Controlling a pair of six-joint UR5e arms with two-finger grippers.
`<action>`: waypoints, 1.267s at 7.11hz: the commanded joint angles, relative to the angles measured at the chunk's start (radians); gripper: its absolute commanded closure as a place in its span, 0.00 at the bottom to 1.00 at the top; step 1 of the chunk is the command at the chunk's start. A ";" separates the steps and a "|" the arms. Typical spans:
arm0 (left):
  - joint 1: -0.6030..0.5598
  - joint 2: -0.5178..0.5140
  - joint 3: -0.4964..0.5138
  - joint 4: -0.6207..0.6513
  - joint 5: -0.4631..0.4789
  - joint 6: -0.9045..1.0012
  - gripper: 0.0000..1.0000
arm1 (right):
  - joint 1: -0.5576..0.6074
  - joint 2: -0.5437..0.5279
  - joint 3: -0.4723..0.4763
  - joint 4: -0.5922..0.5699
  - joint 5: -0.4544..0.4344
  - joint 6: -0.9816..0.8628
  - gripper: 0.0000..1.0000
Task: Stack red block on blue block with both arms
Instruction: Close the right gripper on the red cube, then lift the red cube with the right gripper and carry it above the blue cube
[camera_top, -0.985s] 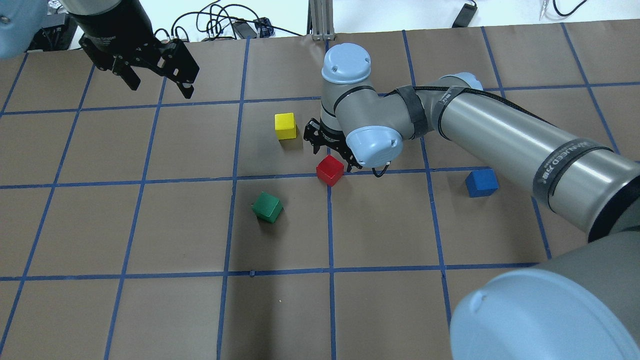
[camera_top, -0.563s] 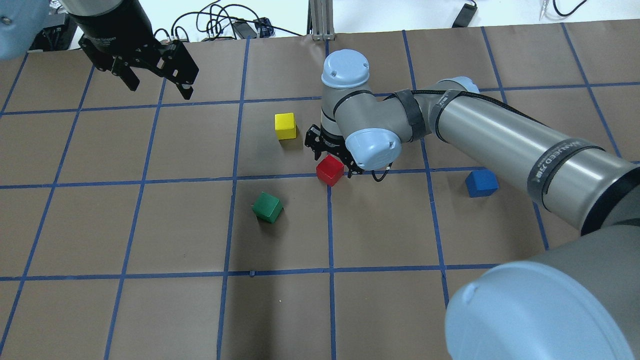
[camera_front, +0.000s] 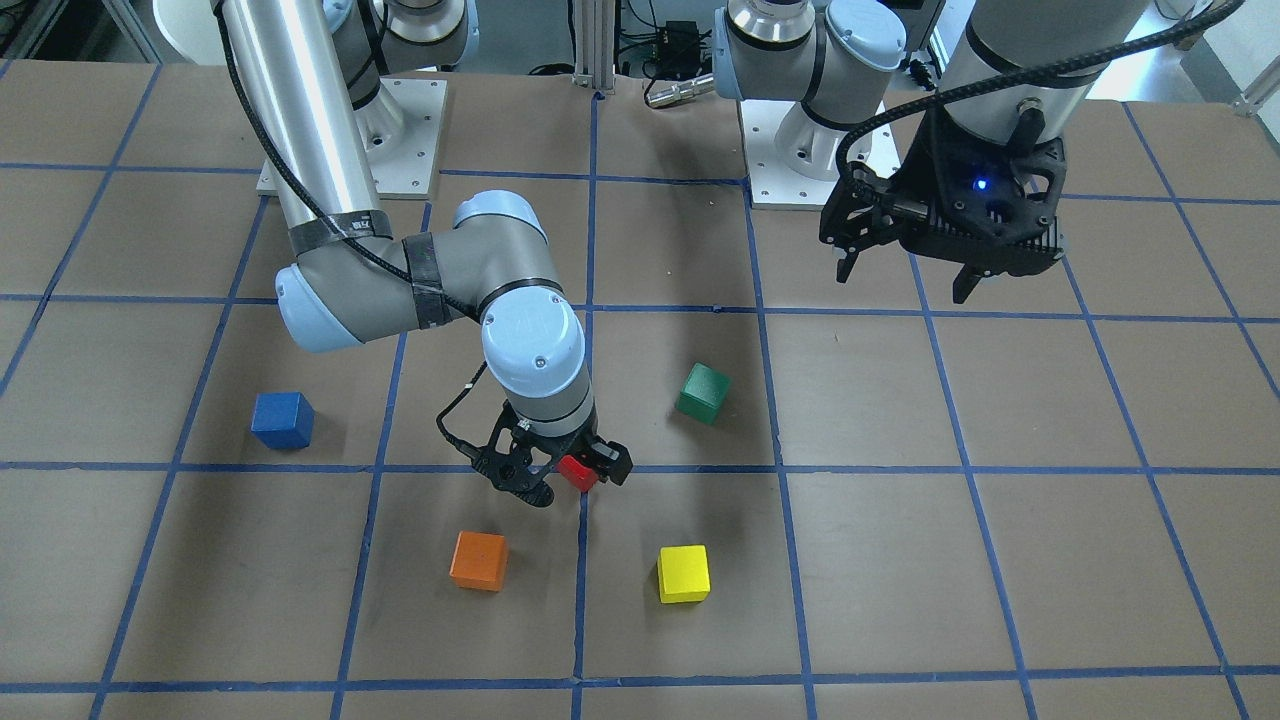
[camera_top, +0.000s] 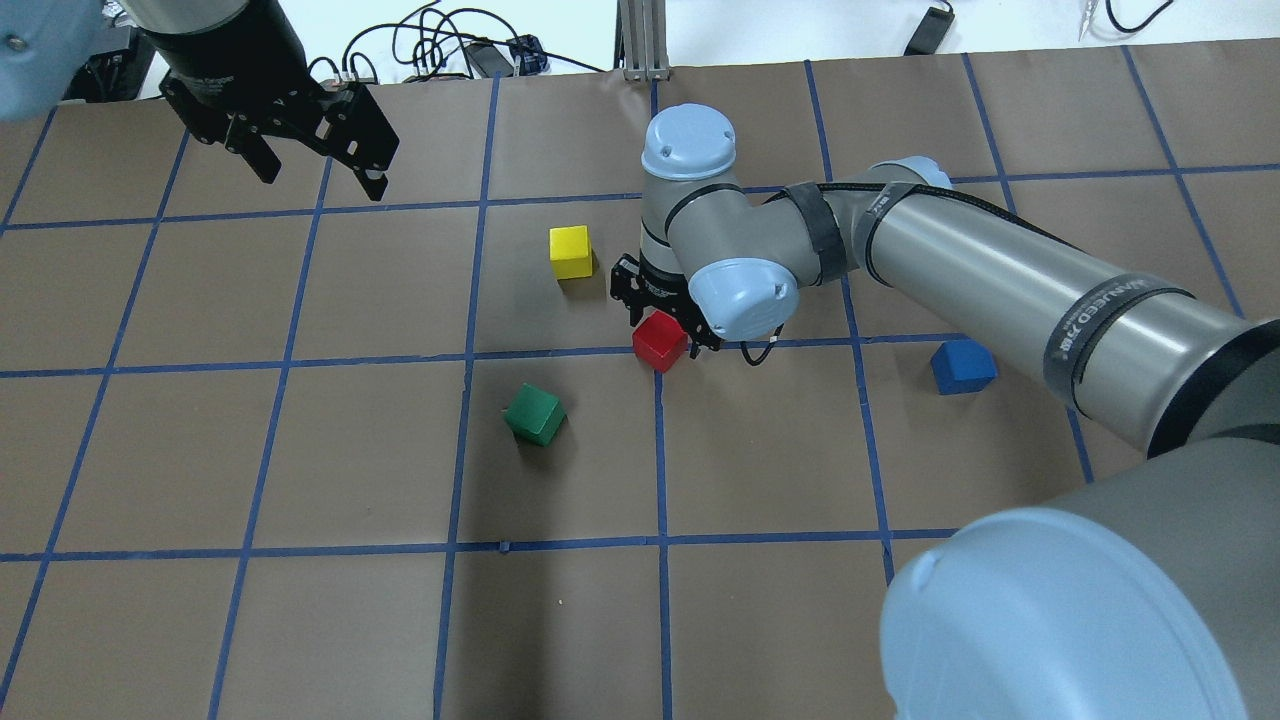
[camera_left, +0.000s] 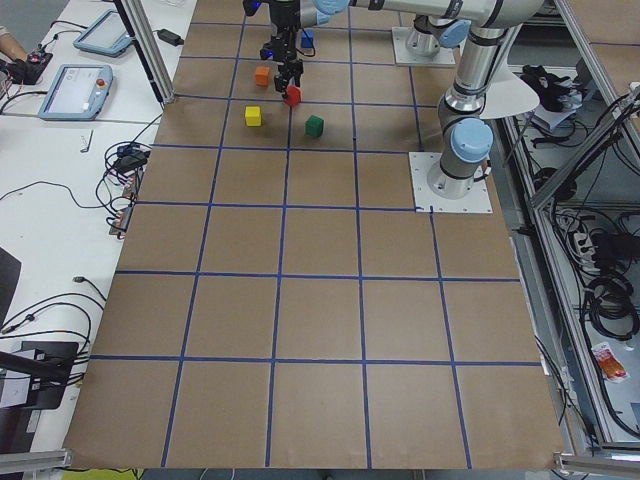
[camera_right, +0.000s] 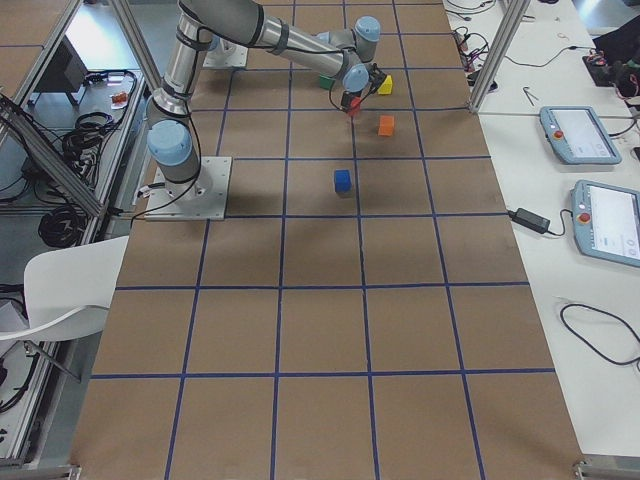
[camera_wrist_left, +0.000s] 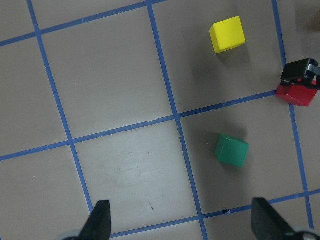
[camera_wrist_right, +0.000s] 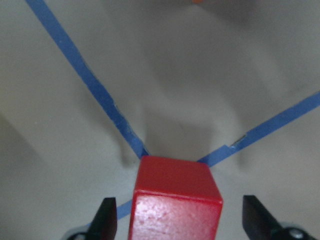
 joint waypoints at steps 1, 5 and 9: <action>-0.001 0.000 0.001 0.001 0.000 0.000 0.00 | -0.001 -0.002 -0.002 0.003 0.050 0.001 0.98; -0.001 0.000 0.004 0.001 0.000 0.000 0.00 | -0.024 -0.071 -0.043 0.121 0.031 -0.055 1.00; -0.001 0.000 0.004 0.001 -0.002 -0.002 0.00 | -0.224 -0.214 -0.208 0.580 -0.045 -0.511 1.00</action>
